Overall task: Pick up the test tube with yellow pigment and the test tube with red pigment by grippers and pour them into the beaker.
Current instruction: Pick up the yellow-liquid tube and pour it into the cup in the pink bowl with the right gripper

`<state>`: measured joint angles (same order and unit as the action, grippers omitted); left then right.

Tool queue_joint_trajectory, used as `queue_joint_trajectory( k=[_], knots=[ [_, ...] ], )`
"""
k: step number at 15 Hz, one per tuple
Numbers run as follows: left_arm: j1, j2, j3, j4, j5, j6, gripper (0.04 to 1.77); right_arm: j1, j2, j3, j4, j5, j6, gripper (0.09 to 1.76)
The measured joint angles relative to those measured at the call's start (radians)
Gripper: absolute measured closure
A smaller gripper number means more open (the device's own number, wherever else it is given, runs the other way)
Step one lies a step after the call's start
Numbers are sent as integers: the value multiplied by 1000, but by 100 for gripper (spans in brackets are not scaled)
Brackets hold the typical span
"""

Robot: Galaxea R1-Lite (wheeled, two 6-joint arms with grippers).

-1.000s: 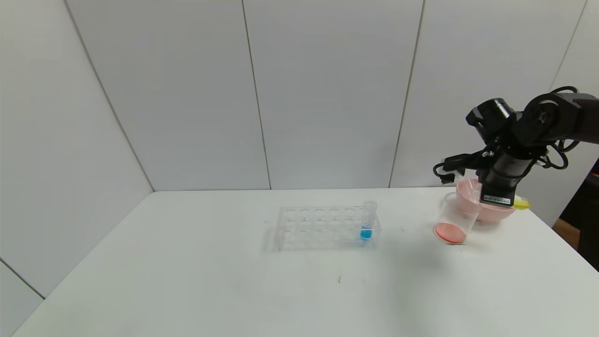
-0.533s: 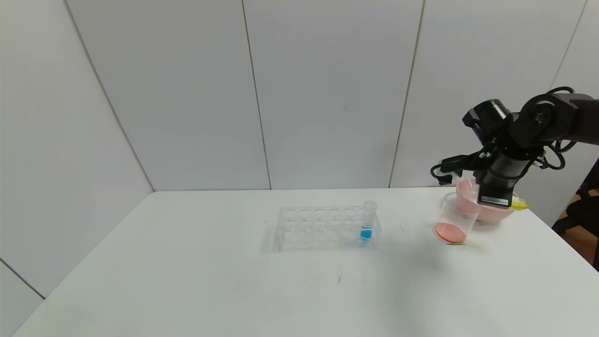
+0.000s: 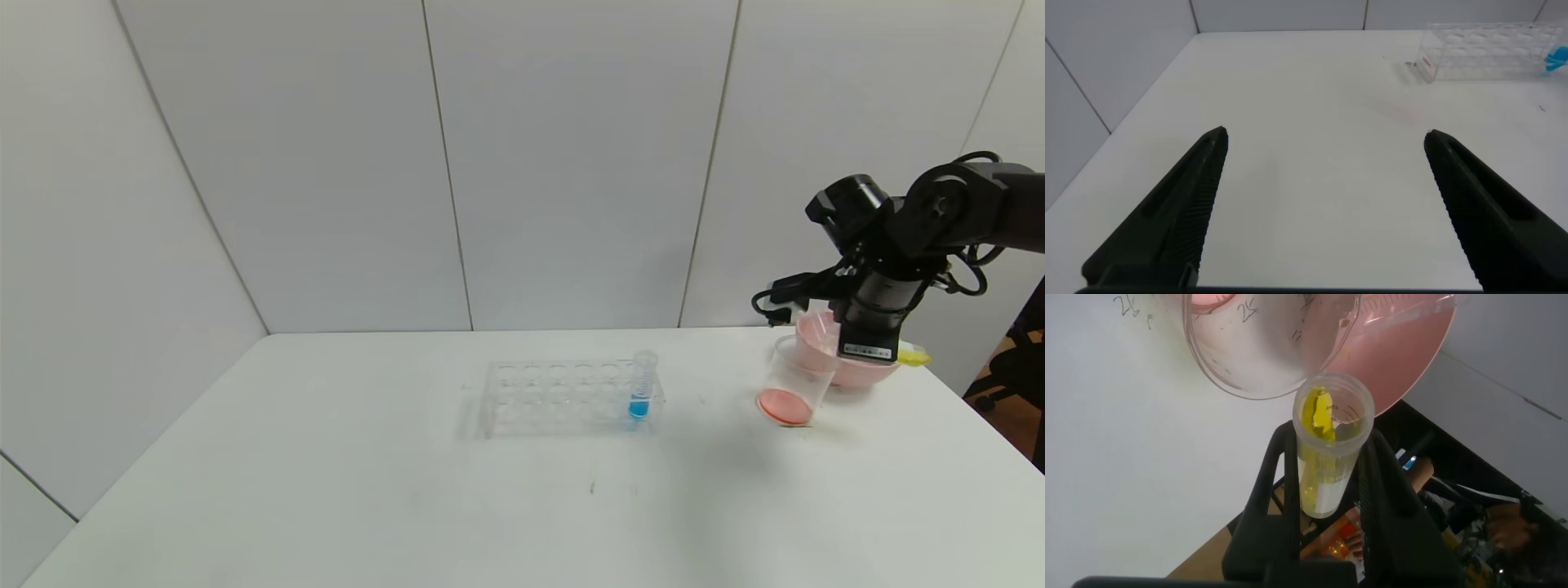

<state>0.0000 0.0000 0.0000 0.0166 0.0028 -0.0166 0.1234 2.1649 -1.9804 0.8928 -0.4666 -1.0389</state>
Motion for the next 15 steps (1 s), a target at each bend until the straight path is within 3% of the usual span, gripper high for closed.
queue_joint_trajectory(
  k=[11, 15],
  knots=[
    [0, 0, 0, 0, 0, 0, 9, 13, 5, -1, 0, -40, -13, 137],
    [0, 0, 0, 0, 0, 0, 9, 21, 16, -3, -1, -120, -36, 137]
  ],
)
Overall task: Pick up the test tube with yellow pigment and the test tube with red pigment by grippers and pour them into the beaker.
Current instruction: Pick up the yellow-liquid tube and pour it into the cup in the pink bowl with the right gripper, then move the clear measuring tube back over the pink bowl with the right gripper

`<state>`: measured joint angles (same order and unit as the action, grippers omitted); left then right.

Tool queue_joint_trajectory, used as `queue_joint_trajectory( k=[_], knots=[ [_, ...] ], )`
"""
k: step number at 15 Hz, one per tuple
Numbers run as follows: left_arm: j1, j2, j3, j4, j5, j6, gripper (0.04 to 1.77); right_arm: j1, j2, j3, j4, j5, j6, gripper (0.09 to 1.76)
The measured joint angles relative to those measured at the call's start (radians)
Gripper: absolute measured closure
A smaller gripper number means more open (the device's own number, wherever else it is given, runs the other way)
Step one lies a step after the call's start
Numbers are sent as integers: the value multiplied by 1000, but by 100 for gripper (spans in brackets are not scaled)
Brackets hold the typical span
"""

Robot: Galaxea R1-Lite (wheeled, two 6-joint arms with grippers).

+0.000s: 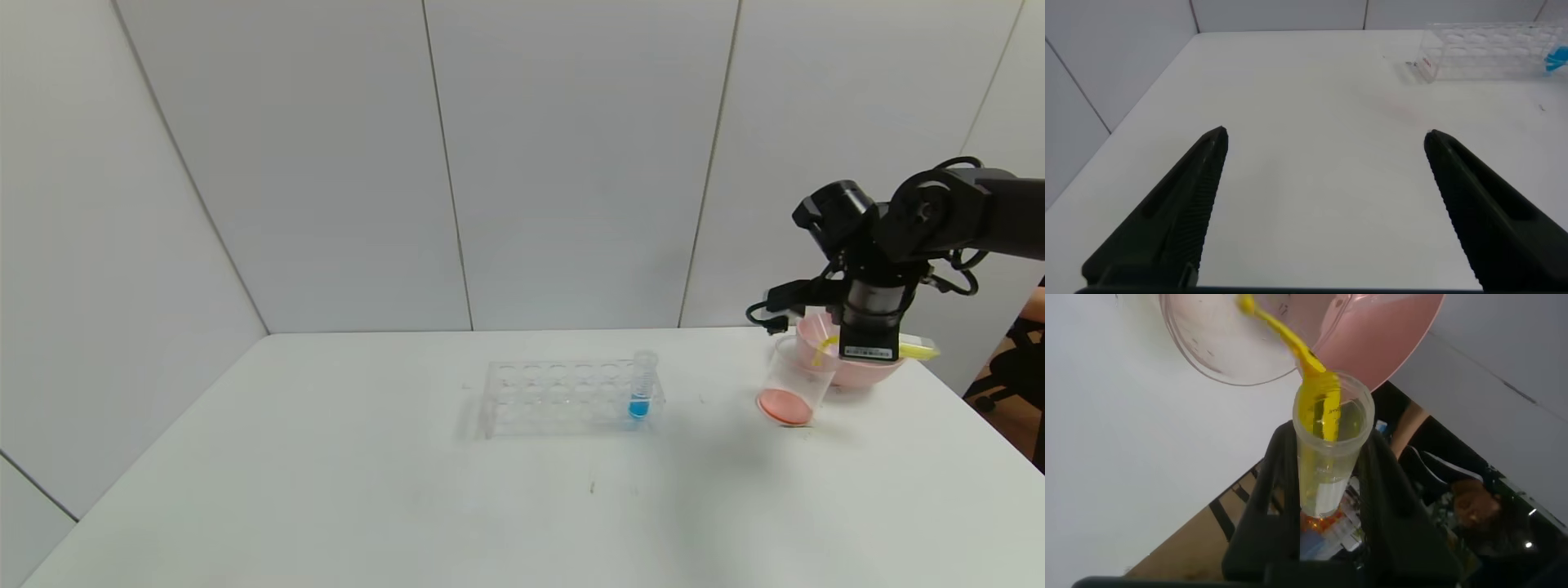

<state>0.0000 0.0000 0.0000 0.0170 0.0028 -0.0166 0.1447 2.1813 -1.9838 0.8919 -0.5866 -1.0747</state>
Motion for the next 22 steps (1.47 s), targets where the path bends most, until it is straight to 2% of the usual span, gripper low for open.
queue_joint_trajectory(
  k=[5, 16, 22],
  knots=[
    [0, 0, 0, 0, 0, 0, 9, 11, 18, -12, -10, -59, -32, 137],
    [0, 0, 0, 0, 0, 0, 9, 19, 36, -16, -23, -98, -76, 137],
    [0, 0, 0, 0, 0, 0, 9, 51, 36, -16, -41, -184, -111, 137]
  ],
)
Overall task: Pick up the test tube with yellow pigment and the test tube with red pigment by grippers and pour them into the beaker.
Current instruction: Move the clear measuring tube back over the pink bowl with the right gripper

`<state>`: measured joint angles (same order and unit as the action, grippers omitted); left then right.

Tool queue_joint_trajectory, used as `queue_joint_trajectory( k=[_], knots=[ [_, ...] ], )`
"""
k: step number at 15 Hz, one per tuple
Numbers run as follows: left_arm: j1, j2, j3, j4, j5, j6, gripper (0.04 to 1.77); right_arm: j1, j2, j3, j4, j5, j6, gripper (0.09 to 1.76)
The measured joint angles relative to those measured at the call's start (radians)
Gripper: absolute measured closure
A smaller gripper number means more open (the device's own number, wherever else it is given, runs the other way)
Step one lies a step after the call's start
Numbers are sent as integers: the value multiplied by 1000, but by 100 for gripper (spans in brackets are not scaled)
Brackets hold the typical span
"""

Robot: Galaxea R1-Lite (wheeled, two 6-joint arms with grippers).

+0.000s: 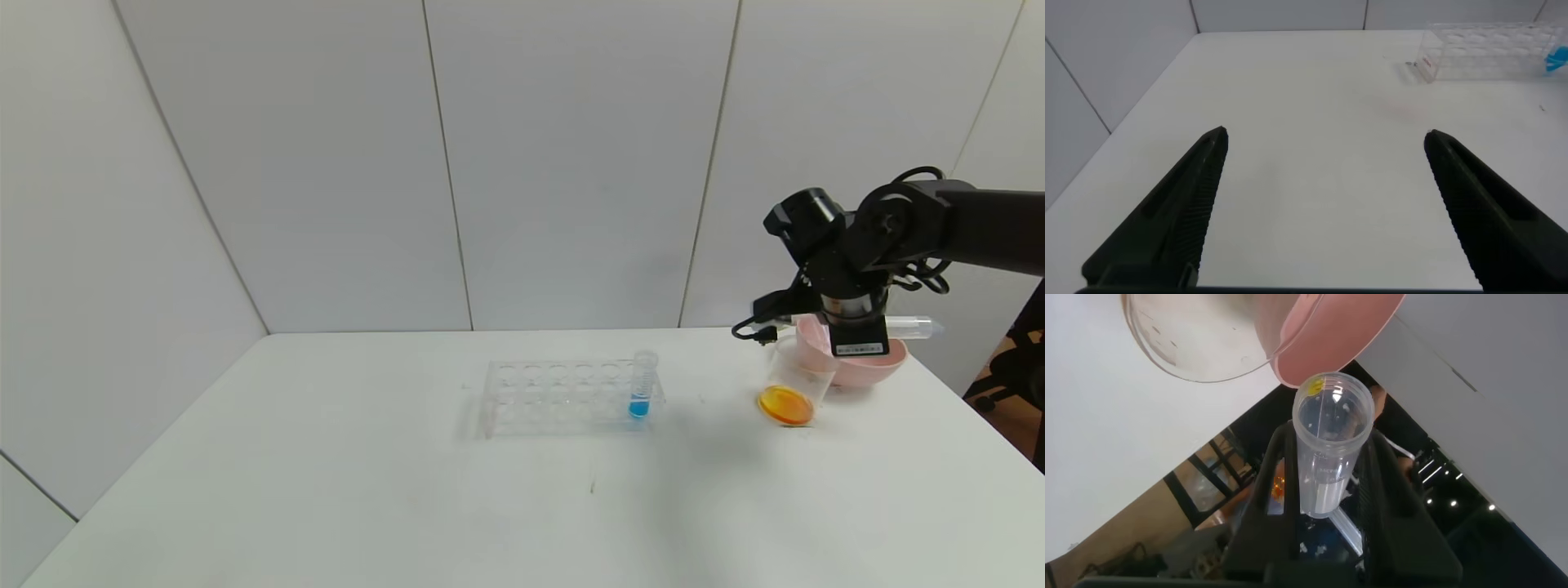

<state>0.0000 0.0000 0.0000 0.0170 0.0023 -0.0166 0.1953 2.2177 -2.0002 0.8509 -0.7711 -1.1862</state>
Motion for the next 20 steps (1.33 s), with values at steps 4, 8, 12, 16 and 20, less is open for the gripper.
queue_joint_trajectory(
  k=[4, 8, 12, 16, 20],
  knots=[
    [0, 0, 0, 0, 0, 0, 9, 10, 0, 0, 6, -7, -1, 137],
    [0, 0, 0, 0, 0, 0, 9, 16, 1, 0, 1, -8, -1, 137],
    [0, 0, 0, 0, 0, 0, 9, 16, -1, 0, -24, -2, 4, 137],
    [0, 0, 0, 0, 0, 0, 9, -4, -38, 0, -60, 230, 93, 137],
    [0, 0, 0, 0, 0, 0, 9, -30, -124, 47, -57, 587, 437, 137]
  ],
)
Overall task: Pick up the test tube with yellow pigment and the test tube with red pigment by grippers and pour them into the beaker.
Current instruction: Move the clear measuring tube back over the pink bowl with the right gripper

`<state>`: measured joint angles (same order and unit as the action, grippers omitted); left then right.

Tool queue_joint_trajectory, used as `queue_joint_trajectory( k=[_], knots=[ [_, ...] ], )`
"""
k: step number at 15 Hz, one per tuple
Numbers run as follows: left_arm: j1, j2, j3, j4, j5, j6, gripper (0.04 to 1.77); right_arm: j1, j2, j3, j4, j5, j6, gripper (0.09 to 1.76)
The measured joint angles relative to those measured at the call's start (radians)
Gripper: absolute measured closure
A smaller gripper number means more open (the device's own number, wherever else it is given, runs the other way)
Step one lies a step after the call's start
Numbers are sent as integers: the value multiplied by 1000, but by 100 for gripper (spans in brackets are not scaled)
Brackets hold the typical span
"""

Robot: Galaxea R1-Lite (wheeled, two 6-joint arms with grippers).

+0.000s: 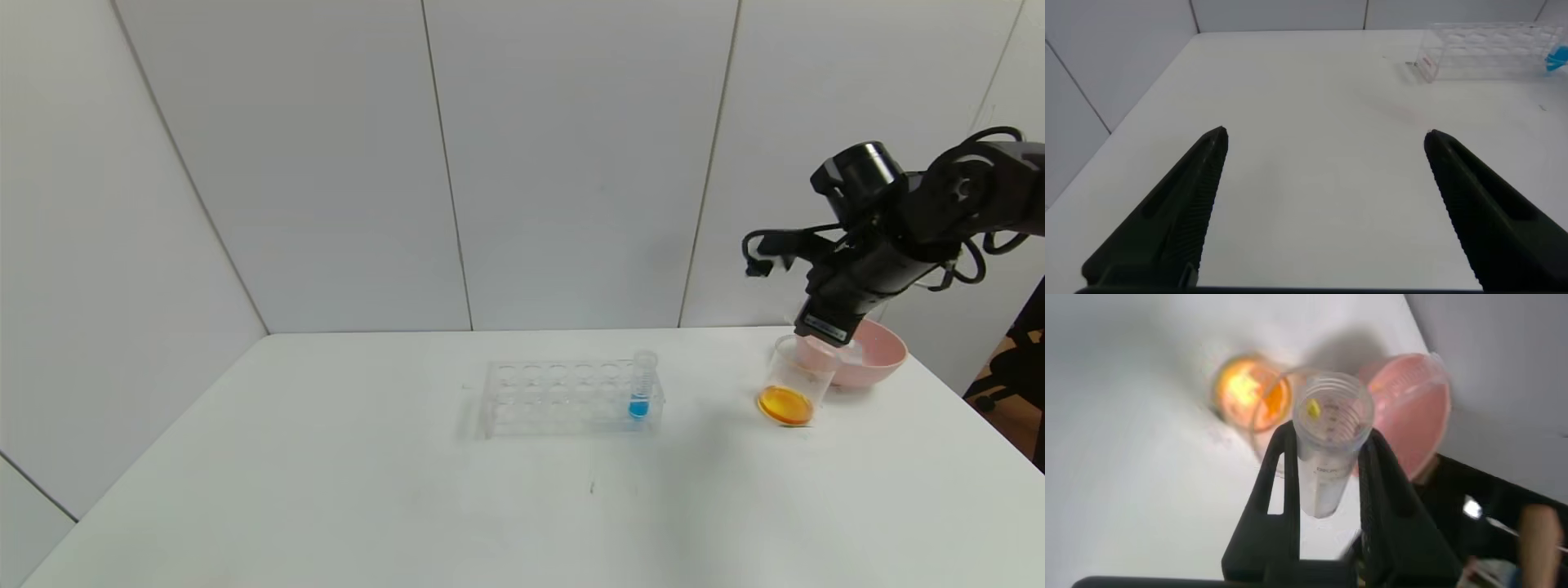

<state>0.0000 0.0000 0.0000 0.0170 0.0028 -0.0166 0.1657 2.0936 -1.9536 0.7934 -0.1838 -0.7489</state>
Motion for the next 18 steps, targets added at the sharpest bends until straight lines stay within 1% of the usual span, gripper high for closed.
queue_joint_trajectory(
  k=[1, 2, 4, 5, 7, 9, 10, 11, 12, 15, 18],
  knots=[
    [0, 0, 0, 0, 0, 0, 9, -3, -32, 26, -2, 78, 89, 137],
    [0, 0, 0, 0, 0, 0, 9, -7, -70, 56, -5, 133, 163, 137],
    [0, 0, 0, 0, 0, 0, 9, -20, -149, 124, -30, 196, 262, 137],
    [0, 0, 0, 0, 0, 0, 9, -31, -193, 174, -71, 217, 288, 137],
    [0, 0, 0, 0, 0, 0, 9, -59, -275, 295, -201, 239, 312, 137],
    [0, 0, 0, 0, 0, 0, 9, -101, -349, 438, -414, 248, 362, 137],
    [0, 0, 0, 0, 0, 0, 9, -123, -379, 504, -525, 253, 416, 137],
    [0, 0, 0, 0, 0, 0, 9, -145, -404, 568, -616, 258, 496, 137],
    [0, 0, 0, 0, 0, 0, 9, -170, -423, 616, -686, 261, 560, 137],
    [0, 0, 0, 0, 0, 0, 9, -244, -445, 691, -777, 258, 649, 137],
    [0, 0, 0, 0, 0, 0, 9, -298, -419, 724, -867, 260, 657, 137]
  ],
)
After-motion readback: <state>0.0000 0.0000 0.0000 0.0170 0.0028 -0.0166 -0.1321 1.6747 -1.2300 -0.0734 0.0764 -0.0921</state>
